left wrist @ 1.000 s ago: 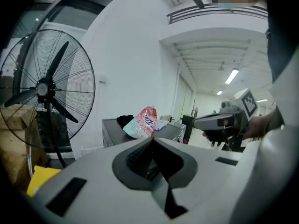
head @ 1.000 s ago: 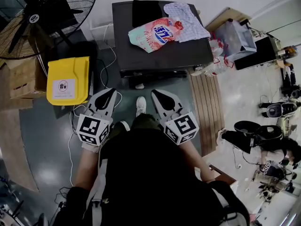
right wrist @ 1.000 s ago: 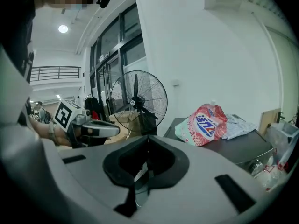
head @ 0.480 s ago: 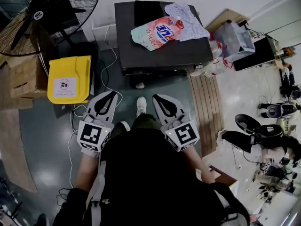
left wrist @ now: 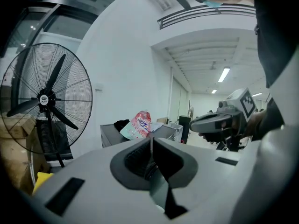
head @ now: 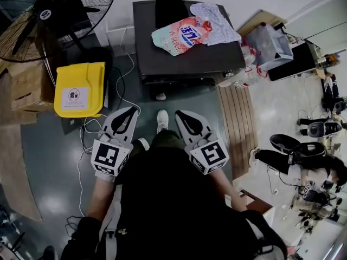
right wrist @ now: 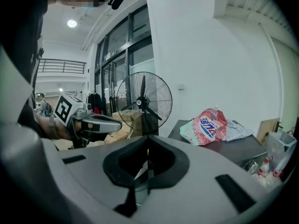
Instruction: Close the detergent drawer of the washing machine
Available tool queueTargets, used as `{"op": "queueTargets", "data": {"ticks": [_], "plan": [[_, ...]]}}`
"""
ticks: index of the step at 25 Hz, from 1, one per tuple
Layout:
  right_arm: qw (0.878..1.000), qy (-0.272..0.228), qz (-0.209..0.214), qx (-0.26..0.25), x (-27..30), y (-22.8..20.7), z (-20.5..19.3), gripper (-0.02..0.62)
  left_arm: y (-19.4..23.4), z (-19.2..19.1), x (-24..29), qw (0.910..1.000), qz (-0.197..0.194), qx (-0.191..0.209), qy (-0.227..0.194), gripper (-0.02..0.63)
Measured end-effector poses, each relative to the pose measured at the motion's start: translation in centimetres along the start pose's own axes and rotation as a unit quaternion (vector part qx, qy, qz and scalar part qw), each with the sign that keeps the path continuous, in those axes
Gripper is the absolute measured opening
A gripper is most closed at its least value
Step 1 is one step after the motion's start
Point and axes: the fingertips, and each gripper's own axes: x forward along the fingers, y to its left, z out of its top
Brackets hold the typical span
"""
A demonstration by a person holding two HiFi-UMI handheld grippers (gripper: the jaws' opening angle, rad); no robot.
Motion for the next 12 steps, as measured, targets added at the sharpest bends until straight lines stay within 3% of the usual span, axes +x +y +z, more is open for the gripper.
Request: {"op": "queueTargets", "data": {"ticks": [12], "plan": [[1.0,0.0,-0.012,0.018,-0.76,0.93,-0.96,0.015,-0.62,-0.5,-0.91,0.9999,-0.011,0.0,0.007,0.011]]}}
